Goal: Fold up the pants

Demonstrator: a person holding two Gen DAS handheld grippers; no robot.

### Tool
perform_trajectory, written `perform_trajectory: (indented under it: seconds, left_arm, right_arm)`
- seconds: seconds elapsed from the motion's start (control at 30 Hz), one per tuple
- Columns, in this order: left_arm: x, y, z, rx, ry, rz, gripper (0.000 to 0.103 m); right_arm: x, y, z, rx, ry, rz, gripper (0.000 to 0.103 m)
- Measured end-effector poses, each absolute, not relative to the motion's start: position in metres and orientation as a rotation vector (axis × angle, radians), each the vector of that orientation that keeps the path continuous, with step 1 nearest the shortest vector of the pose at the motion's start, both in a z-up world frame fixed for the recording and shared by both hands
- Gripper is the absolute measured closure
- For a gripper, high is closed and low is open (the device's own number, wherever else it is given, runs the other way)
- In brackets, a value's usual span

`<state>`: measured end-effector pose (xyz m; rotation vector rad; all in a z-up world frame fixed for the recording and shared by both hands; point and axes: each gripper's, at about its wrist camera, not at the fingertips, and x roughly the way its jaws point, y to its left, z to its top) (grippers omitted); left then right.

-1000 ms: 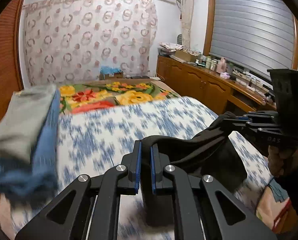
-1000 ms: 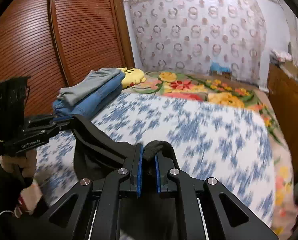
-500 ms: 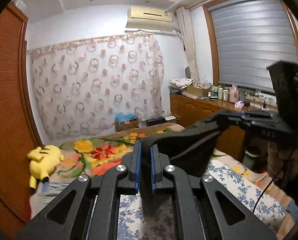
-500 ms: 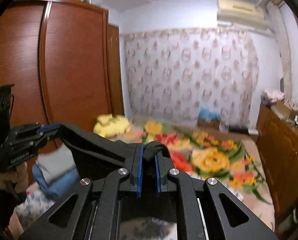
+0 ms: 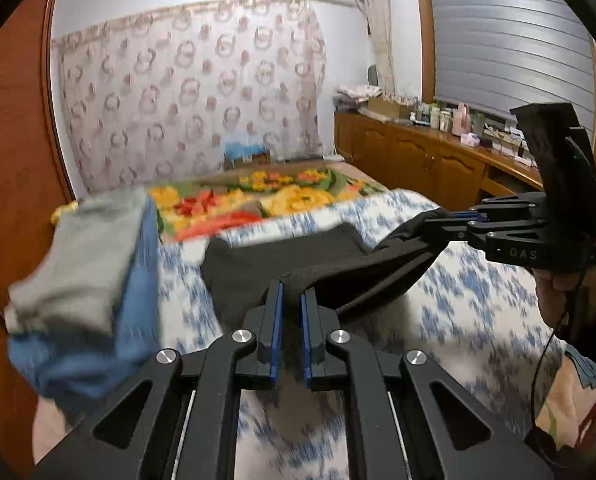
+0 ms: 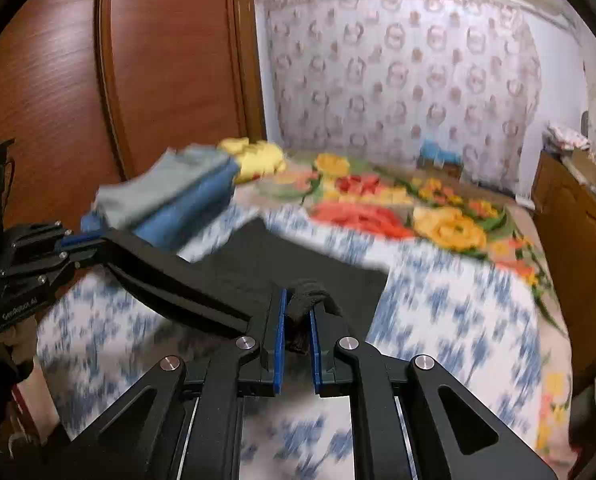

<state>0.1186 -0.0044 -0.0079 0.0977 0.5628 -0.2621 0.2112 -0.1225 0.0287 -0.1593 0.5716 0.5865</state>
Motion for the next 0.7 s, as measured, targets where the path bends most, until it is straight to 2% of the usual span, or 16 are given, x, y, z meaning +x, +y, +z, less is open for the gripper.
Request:
perform_trajectory:
  seconds: [0.33,0.7]
  left_arm:
    - [0.097,-0.013,-0.029,0.08,0.602,-0.286,0.094]
    - [0.09,-0.013,-0.06,0.073,0.653,-0.272,0.094]
  right_arm:
    - [0.194,-0.129,0.021,-0.134,0.623,0.565,0.093]
    - [0.186,-0.134,-0.018,-0.1,0.686,0.556,0.093]
